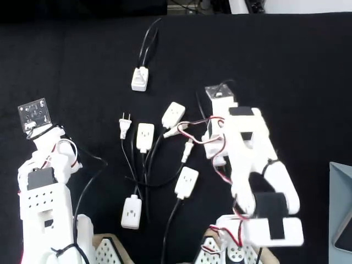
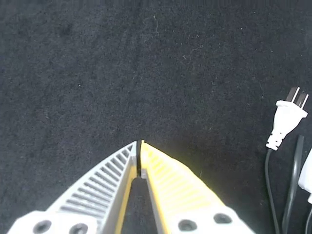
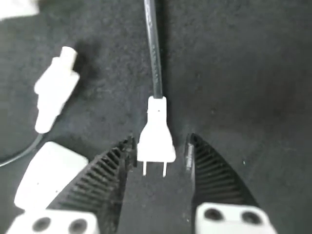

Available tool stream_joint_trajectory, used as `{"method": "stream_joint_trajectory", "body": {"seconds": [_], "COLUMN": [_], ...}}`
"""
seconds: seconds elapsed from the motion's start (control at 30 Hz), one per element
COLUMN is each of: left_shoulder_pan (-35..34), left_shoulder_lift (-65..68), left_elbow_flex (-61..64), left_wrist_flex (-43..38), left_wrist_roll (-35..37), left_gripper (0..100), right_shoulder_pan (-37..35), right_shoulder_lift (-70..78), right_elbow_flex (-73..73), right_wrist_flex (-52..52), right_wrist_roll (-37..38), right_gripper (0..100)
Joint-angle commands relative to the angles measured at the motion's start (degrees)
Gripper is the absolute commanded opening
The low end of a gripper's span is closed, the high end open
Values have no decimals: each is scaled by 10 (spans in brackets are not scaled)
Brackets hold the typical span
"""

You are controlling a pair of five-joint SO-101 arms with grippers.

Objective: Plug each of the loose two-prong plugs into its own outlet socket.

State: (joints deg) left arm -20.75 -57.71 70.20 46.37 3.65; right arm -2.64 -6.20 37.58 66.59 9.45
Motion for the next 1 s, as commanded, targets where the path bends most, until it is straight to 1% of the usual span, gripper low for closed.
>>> {"method": "stream_joint_trajectory", "body": {"seconds": [0.0, 0.13, 0.23, 0.3, 0.4, 0.57, 0.8, 0.9, 0.97], "left_shoulder_pan": [1, 1, 1, 1, 1, 1, 1, 1, 1], "left_shoulder_lift": [-9, -9, -9, -9, -9, -9, -9, -9, -9], "left_elbow_flex": [-3, -3, -2, -2, -2, -2, -2, -2, -2], "left_wrist_flex": [-11, -11, -11, -11, -11, -11, -11, -11, -11], "left_wrist_roll": [-4, -4, -4, -4, -4, -4, -4, -4, -4], "left_gripper": [30, 30, 30, 30, 30, 30, 30, 30, 30], "right_shoulder_pan": [-30, -69, -84, -78, -44, 8, 10, 10, 10], "right_shoulder_lift": [-47, -51, -36, -20, 18, 76, 94, 94, 94], "right_elbow_flex": [-7, 20, 43, 50, 44, 11, 9, 8, 7], "right_wrist_flex": [28, 22, -11, -36, -62, -68, -68, -70, -72], "right_wrist_roll": [3, 2, 1, 1, 1, 5, 5, 6, 19], "right_gripper": [174, 174, 174, 174, 174, 174, 171, 108, 57]}}
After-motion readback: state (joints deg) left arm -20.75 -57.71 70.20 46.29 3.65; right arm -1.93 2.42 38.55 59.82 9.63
